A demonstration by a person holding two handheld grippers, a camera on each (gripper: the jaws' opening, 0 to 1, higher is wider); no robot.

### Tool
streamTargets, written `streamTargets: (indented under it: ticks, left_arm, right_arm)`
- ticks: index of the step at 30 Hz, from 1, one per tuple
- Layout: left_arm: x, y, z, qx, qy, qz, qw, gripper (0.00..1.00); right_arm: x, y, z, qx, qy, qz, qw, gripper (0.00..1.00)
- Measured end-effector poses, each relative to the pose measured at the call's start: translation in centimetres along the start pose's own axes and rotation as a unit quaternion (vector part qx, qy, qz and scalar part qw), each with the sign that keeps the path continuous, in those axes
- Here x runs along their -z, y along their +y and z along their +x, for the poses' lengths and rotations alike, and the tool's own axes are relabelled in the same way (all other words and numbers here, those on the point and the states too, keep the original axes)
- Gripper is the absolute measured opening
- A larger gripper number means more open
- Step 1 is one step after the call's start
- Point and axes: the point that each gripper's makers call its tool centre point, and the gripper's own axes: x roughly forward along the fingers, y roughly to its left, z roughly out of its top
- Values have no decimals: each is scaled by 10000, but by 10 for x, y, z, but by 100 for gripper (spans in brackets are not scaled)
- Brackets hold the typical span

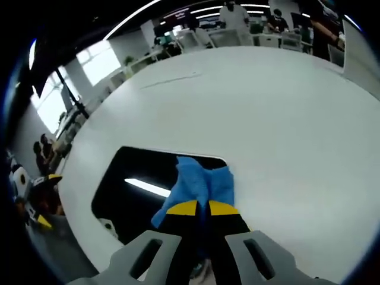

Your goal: Wipe the mirror surface with the cleaning cloth until all visible marks leave the cleaned area.

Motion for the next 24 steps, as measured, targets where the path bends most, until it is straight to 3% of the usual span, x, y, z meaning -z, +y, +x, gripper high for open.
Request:
streamTargets:
  ticks: [24]
  left_arm:
    - [1,0,1,14,11,4,10000,99]
  right_arm:
    - [3,-3,-4,130,-5,80,9999,0]
